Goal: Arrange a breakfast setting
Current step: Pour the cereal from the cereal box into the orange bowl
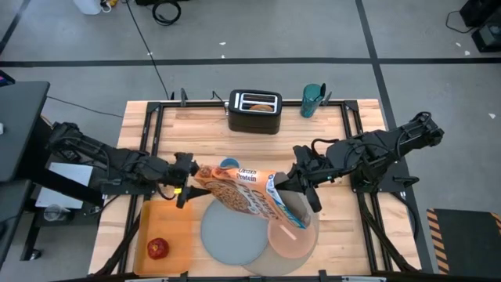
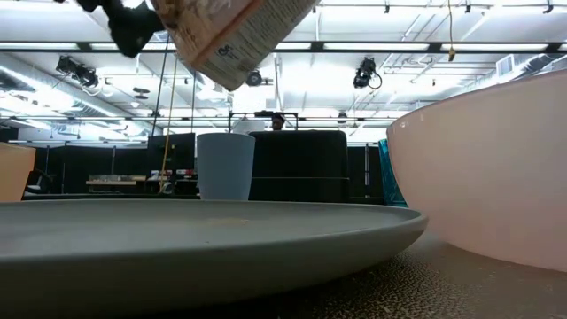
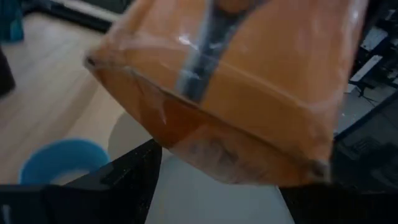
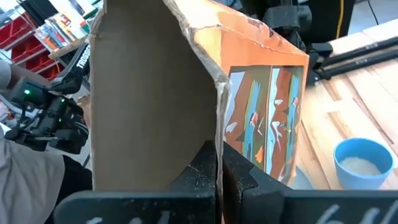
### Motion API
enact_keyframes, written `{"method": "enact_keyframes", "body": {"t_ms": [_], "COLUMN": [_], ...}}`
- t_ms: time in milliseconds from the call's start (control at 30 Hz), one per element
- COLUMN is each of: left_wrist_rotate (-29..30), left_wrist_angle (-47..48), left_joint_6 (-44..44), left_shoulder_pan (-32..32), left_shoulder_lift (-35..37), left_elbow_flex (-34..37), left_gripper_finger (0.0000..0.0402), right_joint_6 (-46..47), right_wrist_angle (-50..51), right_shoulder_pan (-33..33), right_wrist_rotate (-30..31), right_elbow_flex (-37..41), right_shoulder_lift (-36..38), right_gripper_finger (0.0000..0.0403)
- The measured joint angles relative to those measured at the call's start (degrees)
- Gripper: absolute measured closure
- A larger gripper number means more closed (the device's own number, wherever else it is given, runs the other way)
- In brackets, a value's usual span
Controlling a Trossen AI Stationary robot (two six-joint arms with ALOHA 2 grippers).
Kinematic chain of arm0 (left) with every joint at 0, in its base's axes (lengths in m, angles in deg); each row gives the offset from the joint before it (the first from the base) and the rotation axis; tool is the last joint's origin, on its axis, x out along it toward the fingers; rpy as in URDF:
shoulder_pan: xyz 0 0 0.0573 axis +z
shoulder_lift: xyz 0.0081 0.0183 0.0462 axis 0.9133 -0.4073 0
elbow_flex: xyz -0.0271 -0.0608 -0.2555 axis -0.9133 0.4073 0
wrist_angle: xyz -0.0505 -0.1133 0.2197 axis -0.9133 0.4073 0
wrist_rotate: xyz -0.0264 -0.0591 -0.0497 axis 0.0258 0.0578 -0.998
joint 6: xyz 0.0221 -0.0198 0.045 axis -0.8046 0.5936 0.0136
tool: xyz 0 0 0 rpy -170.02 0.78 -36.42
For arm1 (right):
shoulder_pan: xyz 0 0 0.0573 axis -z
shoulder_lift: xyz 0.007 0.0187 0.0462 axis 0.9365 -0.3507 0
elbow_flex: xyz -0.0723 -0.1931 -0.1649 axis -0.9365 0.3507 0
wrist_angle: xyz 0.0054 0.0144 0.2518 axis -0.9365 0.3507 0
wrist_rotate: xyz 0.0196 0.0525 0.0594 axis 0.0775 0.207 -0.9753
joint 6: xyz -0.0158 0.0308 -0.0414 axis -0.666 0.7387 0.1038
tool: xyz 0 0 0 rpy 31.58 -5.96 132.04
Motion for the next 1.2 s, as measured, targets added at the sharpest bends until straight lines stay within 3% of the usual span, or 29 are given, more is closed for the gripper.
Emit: {"method": "enact_keyframes", "body": {"t_ms": [367,533,800,1000,1200], "left_wrist_rotate": [-1.7,-0.7,-7.0,-10.2,-9.5], "left_wrist_angle": [-9.4,-7.8,-16.8,-18.1,-12.6], "left_joint_6": [-3.4,-3.7,-1.8,-2.0,-2.5], "left_shoulder_pan": [3.1,5.6,7.0,6.9,7.0], "left_shoulder_lift": [0.0,-0.1,0.0,0.0,0.0], "left_elbow_flex": [0.0,-0.1,0.0,0.0,0.0], "left_gripper_finger": [0.0100,0.0100,0.0100,0.0100,0.0100], "right_joint_6": [-2.7,-3.9,-4.5,-4.7,-4.7], "right_wrist_angle": [-2.6,-3.8,-5.4,-6.4,-5.6], "right_shoulder_pan": [-0.2,-0.4,-0.5,-0.5,-0.4], "right_wrist_rotate": [-1.1,-0.9,-3.3,-4.4,-4.2], "right_elbow_flex": [0.0,0.0,-0.1,-0.1,-0.1], "right_shoulder_lift": [2.6,3.4,3.5,3.5,3.5], "right_gripper_finger": [0.0396,0.0396,0.0396,0.0396,0.0396]}}
